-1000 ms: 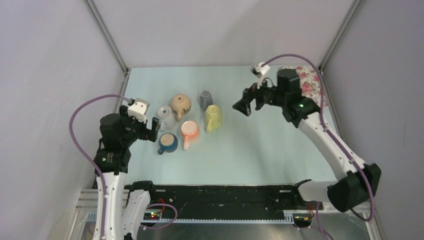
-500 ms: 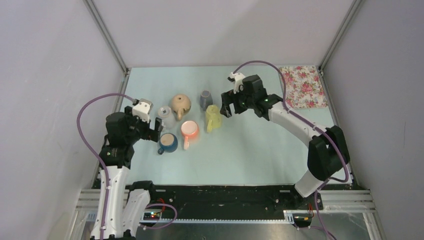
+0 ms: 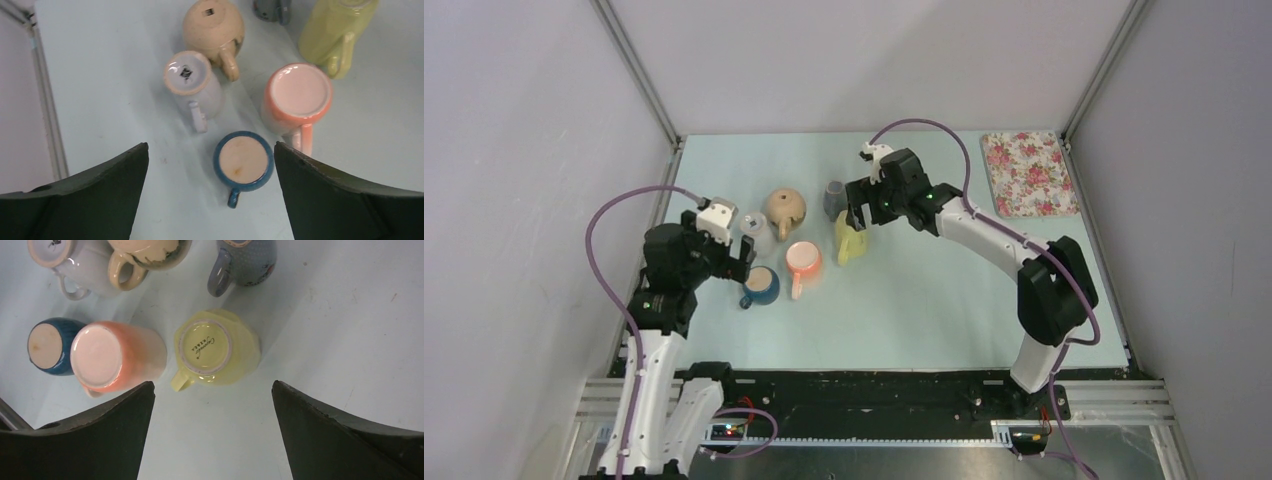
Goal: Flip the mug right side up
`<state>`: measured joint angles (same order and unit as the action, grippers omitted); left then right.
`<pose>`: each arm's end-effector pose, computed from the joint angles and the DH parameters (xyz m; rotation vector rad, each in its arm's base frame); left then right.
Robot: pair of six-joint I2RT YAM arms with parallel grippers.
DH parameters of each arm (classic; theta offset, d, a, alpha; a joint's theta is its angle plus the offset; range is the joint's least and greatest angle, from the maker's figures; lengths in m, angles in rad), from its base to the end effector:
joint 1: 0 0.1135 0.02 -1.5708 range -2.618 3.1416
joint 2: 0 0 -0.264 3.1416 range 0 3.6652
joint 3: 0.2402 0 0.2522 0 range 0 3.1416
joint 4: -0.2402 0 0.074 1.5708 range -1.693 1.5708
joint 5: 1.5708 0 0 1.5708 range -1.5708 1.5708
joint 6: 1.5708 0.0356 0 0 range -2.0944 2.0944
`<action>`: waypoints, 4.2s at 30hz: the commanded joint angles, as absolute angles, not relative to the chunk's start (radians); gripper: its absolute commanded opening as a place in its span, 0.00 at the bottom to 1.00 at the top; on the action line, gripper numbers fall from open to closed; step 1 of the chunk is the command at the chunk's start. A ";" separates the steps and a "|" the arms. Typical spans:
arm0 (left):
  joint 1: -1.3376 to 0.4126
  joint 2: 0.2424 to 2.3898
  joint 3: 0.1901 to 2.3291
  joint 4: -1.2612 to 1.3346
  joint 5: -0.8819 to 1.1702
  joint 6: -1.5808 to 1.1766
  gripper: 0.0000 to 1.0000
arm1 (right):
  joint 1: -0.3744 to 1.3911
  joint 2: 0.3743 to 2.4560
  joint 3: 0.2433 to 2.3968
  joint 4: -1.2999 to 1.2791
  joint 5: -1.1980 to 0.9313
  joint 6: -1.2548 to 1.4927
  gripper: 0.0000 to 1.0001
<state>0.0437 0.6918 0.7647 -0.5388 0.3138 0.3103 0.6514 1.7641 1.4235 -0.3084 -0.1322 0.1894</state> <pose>0.1533 -0.0043 0.3111 0.4601 1.9603 -0.0946 0.3222 0.2515 0.2813 -0.5952 2.2033 0.6001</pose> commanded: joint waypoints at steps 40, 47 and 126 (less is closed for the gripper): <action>-0.633 1.755 1.305 -0.395 -0.102 -0.113 0.75 | 0.009 1.234 1.098 -0.444 -0.691 -0.206 1.00; -0.634 1.782 1.304 -0.396 -0.109 -0.107 0.67 | -0.029 1.237 1.077 -0.425 -0.715 -0.201 1.00; -0.474 1.658 1.004 1.307 0.713 -1.336 0.00 | 0.314 1.339 0.845 0.788 -0.853 0.949 0.86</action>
